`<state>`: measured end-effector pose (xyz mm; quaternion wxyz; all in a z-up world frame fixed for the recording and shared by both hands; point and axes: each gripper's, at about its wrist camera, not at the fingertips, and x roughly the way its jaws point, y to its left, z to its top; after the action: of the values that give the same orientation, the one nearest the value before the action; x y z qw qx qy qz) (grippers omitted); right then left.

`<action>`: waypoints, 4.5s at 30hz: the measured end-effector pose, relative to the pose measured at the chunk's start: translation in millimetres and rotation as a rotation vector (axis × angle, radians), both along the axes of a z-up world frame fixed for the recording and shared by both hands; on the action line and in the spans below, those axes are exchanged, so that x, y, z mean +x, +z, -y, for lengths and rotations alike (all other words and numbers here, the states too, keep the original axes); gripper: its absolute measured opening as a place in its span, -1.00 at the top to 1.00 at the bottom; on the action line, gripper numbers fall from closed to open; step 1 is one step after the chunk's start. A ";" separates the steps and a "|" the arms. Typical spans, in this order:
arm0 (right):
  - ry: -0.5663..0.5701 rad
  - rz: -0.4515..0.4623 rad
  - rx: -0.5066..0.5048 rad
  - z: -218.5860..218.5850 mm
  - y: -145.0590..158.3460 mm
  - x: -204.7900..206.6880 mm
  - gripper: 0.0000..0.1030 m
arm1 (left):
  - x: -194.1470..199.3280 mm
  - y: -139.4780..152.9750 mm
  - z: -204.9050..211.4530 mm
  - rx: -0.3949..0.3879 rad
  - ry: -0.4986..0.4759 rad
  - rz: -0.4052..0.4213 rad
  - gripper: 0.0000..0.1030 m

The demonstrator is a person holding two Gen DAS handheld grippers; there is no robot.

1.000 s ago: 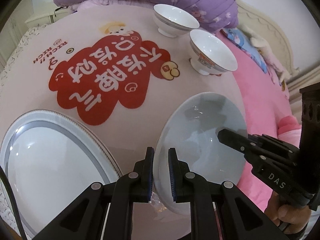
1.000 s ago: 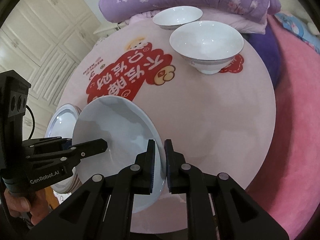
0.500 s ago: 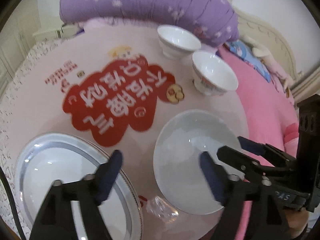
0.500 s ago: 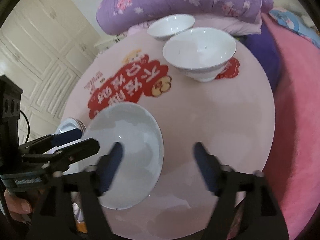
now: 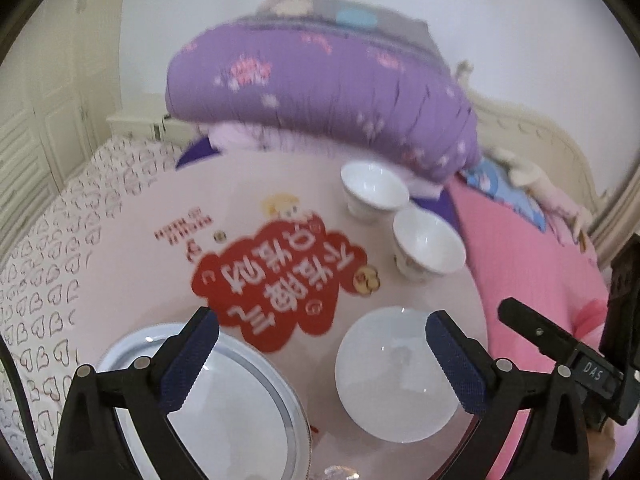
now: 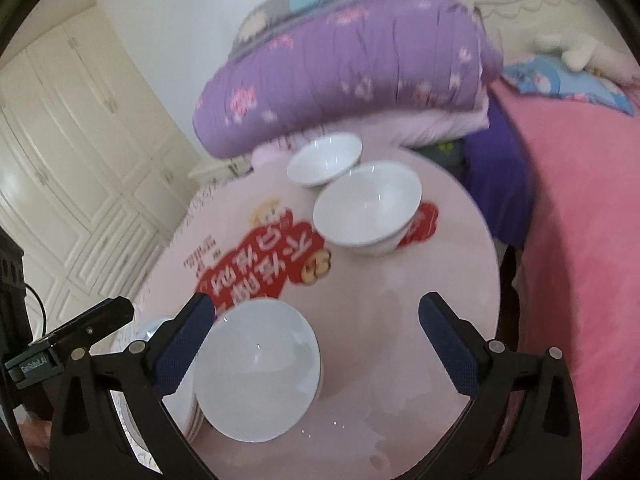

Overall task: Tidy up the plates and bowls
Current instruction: 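Move both tools toward the next white bowl, then close both tools on the rim of the white bowl, then lift the bowl with both tools and carry it toward the placed bowl, then lower the held bowl into the placed white bowl with both tools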

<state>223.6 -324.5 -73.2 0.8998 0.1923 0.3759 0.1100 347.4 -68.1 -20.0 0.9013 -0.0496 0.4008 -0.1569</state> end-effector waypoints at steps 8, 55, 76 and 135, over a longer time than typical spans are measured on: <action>-0.013 0.130 -0.052 -1.4 37.3 -18.2 -1.00 | -15.9 13.1 -6.3 -0.033 0.015 0.071 -0.98; 0.218 -0.298 -0.196 12.1 -70.8 309.2 -0.52 | 360.8 -137.5 156.4 0.084 -0.015 -0.357 -0.47; 0.247 -0.308 -0.104 -11.8 -63.0 298.2 0.77 | 369.4 -146.7 151.3 -0.038 -0.021 -0.424 0.83; 0.321 -0.204 -0.162 -54.4 2.1 25.0 0.73 | 52.0 -32.3 42.6 -0.024 -0.207 -0.374 0.83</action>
<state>248.5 -270.1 -71.1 0.8404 0.0669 0.4987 0.2013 399.4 -110.7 -52.4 0.7896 -0.0470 0.5621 -0.2414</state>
